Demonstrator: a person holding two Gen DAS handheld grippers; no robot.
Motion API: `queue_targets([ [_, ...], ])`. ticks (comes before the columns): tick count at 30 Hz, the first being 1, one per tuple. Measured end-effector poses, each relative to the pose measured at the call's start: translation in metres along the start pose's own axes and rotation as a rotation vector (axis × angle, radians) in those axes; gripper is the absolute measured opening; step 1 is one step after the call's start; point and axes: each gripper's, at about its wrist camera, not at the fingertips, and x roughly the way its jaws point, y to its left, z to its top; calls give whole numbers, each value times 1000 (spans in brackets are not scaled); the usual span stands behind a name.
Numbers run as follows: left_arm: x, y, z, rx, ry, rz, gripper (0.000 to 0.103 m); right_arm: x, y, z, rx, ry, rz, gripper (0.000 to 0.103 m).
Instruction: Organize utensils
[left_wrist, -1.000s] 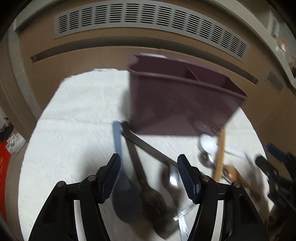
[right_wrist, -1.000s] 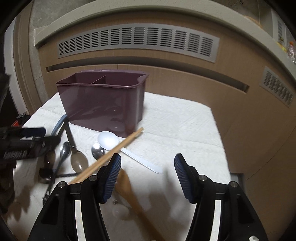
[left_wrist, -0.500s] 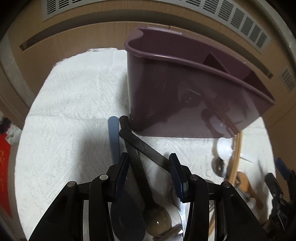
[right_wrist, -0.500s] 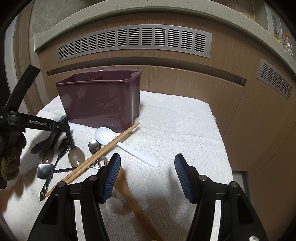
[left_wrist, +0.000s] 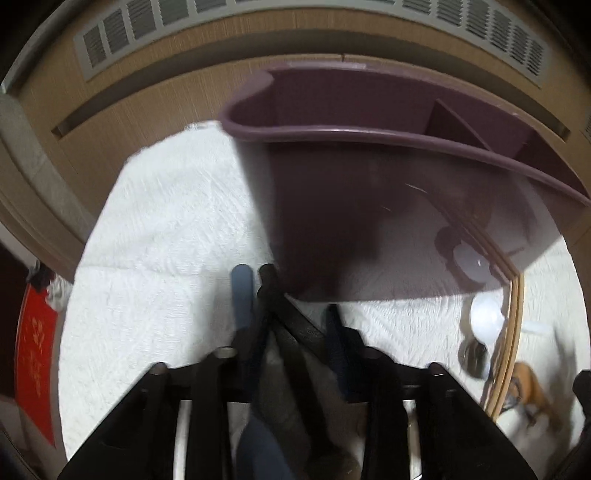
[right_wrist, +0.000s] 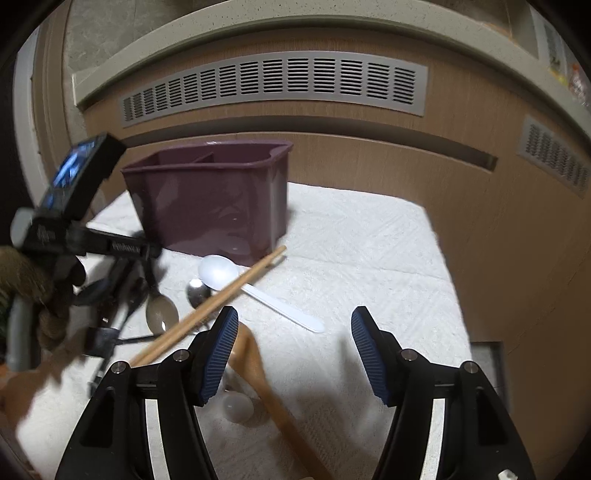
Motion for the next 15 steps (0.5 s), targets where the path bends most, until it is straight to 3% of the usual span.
queue_targets([
  [1, -6, 2, -3, 7, -18, -10, 5, 2, -1, 3, 2, 14, 35, 66],
  [2, -11, 4, -7, 14, -29, -20, 2, 6, -3, 10, -5, 46, 104, 68],
  [5, -28, 17, -22, 13, -68, -55, 2, 18, -1, 24, -55, 92, 203, 68],
  [9, -46, 35, -39, -12, -96, -101, 2, 32, 18, 42, -201, 92, 216, 66],
  [10, -48, 39, -41, -19, -97, -116, 2, 36, 26, 46, -235, 98, 236, 63],
  [12, -51, 52, -47, -35, -92, -150, 2, 45, 42, 53, -295, 116, 259, 48],
  [15, -48, 51, -50, -61, -76, -176, 4, 65, 61, 61, -342, 159, 265, 43],
])
